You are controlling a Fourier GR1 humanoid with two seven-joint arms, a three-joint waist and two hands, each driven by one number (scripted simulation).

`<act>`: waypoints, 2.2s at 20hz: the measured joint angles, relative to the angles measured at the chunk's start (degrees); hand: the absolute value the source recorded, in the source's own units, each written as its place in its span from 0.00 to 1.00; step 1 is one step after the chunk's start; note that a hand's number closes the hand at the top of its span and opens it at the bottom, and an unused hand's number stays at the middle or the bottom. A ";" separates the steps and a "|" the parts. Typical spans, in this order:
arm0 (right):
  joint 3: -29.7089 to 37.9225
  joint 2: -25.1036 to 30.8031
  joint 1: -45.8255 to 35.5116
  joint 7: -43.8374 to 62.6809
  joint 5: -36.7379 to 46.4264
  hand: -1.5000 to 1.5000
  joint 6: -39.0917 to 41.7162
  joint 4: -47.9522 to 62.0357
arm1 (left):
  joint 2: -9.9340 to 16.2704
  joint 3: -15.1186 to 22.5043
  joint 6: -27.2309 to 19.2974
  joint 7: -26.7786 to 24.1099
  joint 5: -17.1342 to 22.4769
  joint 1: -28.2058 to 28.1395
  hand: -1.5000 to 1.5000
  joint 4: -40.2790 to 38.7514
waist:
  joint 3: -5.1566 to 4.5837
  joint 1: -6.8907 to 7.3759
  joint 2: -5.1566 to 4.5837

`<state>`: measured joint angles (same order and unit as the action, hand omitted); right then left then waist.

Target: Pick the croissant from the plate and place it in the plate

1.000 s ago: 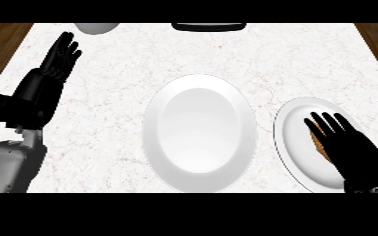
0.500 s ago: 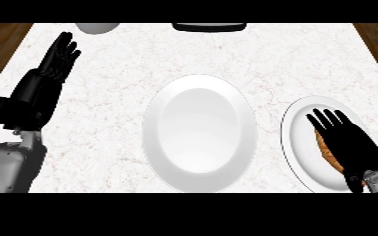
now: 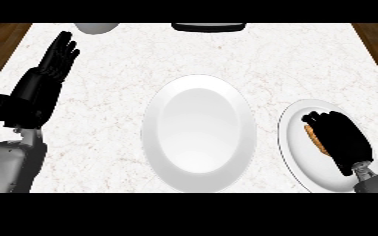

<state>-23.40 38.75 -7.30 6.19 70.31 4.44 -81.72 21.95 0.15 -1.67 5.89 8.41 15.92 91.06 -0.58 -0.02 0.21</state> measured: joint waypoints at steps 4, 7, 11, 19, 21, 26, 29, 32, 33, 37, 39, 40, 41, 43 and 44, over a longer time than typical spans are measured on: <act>1.18 -0.06 0.93 -2.24 1.54 1.00 -6.44 -1.01 | 0.17 -1.08 1.21 -0.93 0.24 0.03 0.50 -1.03 | 0.07 -0.22 0.01; 6.88 -0.12 3.34 -2.00 -4.14 1.00 -8.23 -1.61 | -0.14 -1.12 0.74 -0.54 -0.16 -0.57 0.50 -0.51 | 0.10 -0.66 0.15; 16.48 0.66 8.29 -2.11 -14.70 1.00 -8.60 -1.81 | -0.40 -1.20 -0.12 -0.17 -0.80 -1.59 0.50 0.31 | 0.20 -1.95 0.38; 28.18 2.80 17.96 -8.44 -32.19 1.00 -4.32 -15.99 | -0.47 -1.85 0.49 0.45 -0.91 -1.69 0.50 1.07 | 0.48 -1.90 0.25; 29.89 2.58 19.22 -10.48 -36.37 1.00 -3.05 -20.25 | -0.22 -2.20 0.68 0.73 -0.86 -1.71 0.50 1.24 | 0.49 -1.83 0.26; 31.75 -0.36 20.17 -10.40 -46.73 1.00 0.98 -31.69 | -0.54 -2.14 1.11 0.00 -1.22 -2.11 0.50 1.01 | 0.50 -1.53 0.20; 30.28 -2.37 20.32 -6.62 -49.33 1.00 3.18 -39.18 | -0.98 -2.11 1.56 -0.39 -1.16 -2.55 0.50 1.54 | 0.49 -0.99 0.10; 27.41 -4.13 18.13 -1.19 -49.80 1.00 5.17 -44.81 | -0.57 -2.75 2.87 0.04 -0.63 -1.96 0.50 1.34 | 0.50 -0.44 -0.04; 25.51 -4.99 16.96 0.97 -49.07 1.00 5.44 -46.26 | -1.38 -2.07 2.04 0.55 -1.40 -1.25 0.50 1.51 | 0.50 -0.30 -0.08; 18.70 -8.22 10.13 11.20 -46.67 1.00 7.48 -50.23 | -1.45 -2.90 3.14 0.63 -1.08 -0.71 0.50 0.94 | 0.50 0.17 -0.18; 14.97 -10.77 6.12 14.88 -45.35 1.00 7.87 -49.46 | -1.93 -2.73 3.32 0.16 -1.50 -1.26 0.50 1.20 | 0.51 0.40 -0.22; 13.30 -12.04 4.44 16.75 -44.77 1.00 8.26 -49.28 | -2.01 -2.98 3.48 0.16 -1.50 -1.15 0.50 1.12 | 0.51 0.41 -0.22; 11.07 -13.72 2.37 18.30 -43.58 1.00 8.00 -48.11 | -2.40 -2.89 3.47 -0.36 -1.76 -0.72 0.50 0.30 | 0.51 0.47 -0.25; 6.98 -17.27 -1.47 21.25 -41.26 1.00 7.54 -45.09 | -2.92 -2.56 3.18 -0.66 -2.57 -0.65 0.50 0.19 | 0.50 0.64 -0.29; 5.61 -19.02 -4.42 23.26 -40.61 1.00 7.78 -43.35 | -3.07 -2.54 3.45 -1.34 -2.69 -0.81 0.50 -0.38 | 0.50 0.75 -0.31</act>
<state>-17.78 19.73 -11.72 29.45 29.70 12.22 -125.07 18.88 -2.39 1.78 4.55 5.72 15.11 90.69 -0.07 0.73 -0.09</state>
